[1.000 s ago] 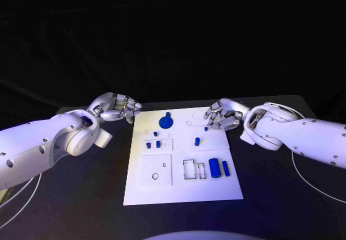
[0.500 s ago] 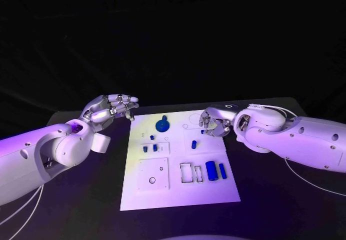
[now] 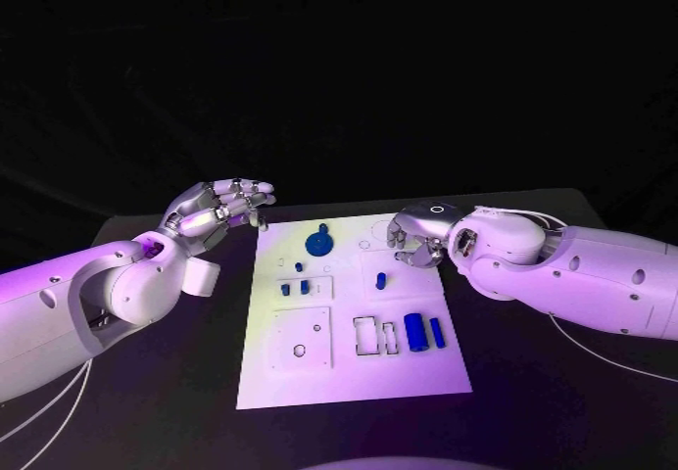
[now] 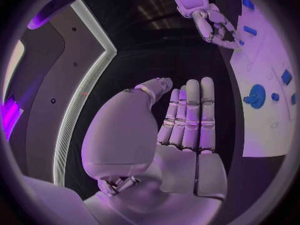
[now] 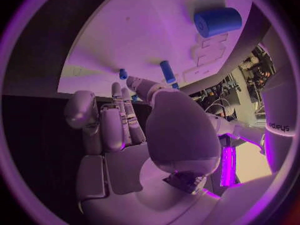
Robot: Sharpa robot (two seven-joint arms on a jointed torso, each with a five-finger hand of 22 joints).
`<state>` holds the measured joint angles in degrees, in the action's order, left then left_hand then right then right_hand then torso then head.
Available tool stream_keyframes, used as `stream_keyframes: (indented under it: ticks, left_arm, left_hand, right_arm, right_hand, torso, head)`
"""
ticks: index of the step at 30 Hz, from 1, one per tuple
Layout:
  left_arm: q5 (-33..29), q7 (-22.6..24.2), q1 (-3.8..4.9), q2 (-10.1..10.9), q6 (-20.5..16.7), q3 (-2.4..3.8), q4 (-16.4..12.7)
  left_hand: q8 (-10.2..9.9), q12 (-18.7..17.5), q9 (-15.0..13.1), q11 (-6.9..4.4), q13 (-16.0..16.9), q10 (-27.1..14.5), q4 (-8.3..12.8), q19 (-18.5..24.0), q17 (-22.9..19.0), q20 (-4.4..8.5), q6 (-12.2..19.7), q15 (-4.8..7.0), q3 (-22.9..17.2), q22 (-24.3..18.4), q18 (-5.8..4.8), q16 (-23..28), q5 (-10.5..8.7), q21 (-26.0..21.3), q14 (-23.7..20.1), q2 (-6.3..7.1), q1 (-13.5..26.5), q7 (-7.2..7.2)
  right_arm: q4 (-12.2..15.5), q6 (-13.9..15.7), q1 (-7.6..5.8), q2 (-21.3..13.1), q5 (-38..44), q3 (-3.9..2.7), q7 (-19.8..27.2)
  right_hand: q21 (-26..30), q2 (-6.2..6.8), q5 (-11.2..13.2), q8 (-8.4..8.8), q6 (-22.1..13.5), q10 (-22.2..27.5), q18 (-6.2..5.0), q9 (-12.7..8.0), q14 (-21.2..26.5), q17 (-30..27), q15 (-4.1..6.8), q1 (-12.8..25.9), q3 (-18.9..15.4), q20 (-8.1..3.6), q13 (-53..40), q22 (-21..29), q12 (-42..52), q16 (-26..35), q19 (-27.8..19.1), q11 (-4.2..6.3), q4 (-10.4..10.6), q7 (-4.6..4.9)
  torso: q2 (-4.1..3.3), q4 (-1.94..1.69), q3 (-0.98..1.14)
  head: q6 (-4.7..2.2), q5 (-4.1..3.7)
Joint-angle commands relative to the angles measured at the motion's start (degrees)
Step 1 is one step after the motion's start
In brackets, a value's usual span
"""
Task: Assemble the parts on the task board
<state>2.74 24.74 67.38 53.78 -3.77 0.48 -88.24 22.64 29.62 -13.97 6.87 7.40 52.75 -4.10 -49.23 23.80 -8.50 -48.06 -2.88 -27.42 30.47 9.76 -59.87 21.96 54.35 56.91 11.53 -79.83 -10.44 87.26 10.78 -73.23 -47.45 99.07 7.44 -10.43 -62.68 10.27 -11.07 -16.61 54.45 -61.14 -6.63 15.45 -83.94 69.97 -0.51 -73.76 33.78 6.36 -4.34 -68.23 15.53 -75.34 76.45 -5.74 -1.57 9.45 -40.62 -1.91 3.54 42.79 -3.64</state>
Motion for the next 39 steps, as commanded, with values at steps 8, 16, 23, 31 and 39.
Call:
stream_keyframes:
  ticks: [8,16,23,31,39]
  left_arm:
    - [-0.67,0.77,-0.02,0.01,1.27,0.04,-0.31]
    - [-0.35,0.41,-0.03,0.05,1.44,0.04,-0.34]
    - [-0.18,0.21,-0.03,0.0,1.53,0.04,-0.29]
    - [-0.05,0.01,-0.03,0.0,1.52,0.04,-0.28]
    - [0.55,-0.51,-0.03,-0.04,1.71,0.04,-0.31]
  left_hand:
    - [-0.28,-0.59,0.09,0.27,-0.23,0.12,0.13,-0.04,-0.14,0.0,0.0,-0.18,0.32,-0.2,0.78,0.36,-0.2,-0.56,-0.35,-0.11,0.5,-0.24]
    - [-0.41,-0.81,0.14,0.36,-0.33,0.03,0.19,-0.1,-0.19,-0.03,0.13,-0.24,0.35,-0.3,0.77,0.44,-0.21,-0.71,-0.36,-0.09,0.53,-0.35]
    - [-0.45,-0.89,0.15,0.4,-0.38,0.0,0.19,-0.12,-0.21,-0.05,0.17,-0.28,0.37,-0.34,0.76,0.48,-0.22,-0.77,-0.37,-0.1,0.57,-0.39]
    - [-0.49,-0.99,0.17,0.43,-0.43,0.03,0.27,-0.17,-0.25,-0.06,0.19,-0.29,0.3,-0.4,0.77,0.53,-0.21,-0.85,-0.38,-0.24,0.46,-0.45]
    - [-0.53,-1.12,0.18,0.45,-0.5,0.1,0.51,-0.36,-0.27,-0.05,0.17,-0.29,0.2,-0.45,0.8,0.53,-0.21,-0.88,-0.25,-0.41,0.2,-0.5]
  right_arm:
    - [-0.78,-2.53,0.6,0.58,3.83,0.11,-1.69]
    - [-1.42,-2.03,0.91,1.03,3.91,0.16,-1.57]
    - [-1.7,-1.29,1.44,1.58,3.53,0.21,-0.77]
    - [-1.98,-1.75,2.04,1.9,3.4,0.23,-1.18]
    - [-2.3,-2.06,2.39,2.14,4.16,0.25,-2.06]
  right_hand:
    - [-0.58,0.6,0.58,-0.18,0.28,-0.51,0.66,0.11,-2.49,-0.41,-0.27,-0.22,0.21,0.11,0.02,-0.5,-0.49,-0.04,0.49,0.04,-0.03,0.2]
    - [-0.39,0.97,0.65,0.15,-0.31,-0.14,0.6,0.04,-2.24,-1.16,-0.4,0.05,0.32,0.19,0.08,-0.47,-0.84,0.35,0.21,-0.14,-0.05,0.42]
    - [-1.3,0.34,0.73,-0.25,0.32,-0.93,0.72,0.33,-2.17,-1.14,-0.3,-0.2,0.98,0.22,-0.14,-1.37,-0.6,0.05,0.39,0.07,-0.12,0.18]
    - [-3.69,-1.49,2.35,-1.9,2.56,-3.91,1.08,1.39,-2.31,-0.83,0.62,-1.53,2.33,-0.46,-1.15,-3.57,0.7,-0.89,1.26,1.24,-1.08,-0.88]
    - [-4.89,-2.29,1.75,-3.21,4.0,-5.66,1.28,2.31,-2.27,-1.08,1.25,-2.75,3.27,-1.13,-2.24,-4.78,1.52,-1.13,1.58,1.91,-2.85,-1.42]
  torso:
    - [0.05,0.04,0.06]
    - [0.04,0.04,0.03]
    - [0.03,0.02,0.05]
    - [0.07,0.08,0.01]
    - [0.07,0.06,0.02]
  head:
    - [0.73,0.29]
    - [0.96,0.4]
    - [1.12,0.54]
    - [1.23,0.64]
    - [1.46,0.75]
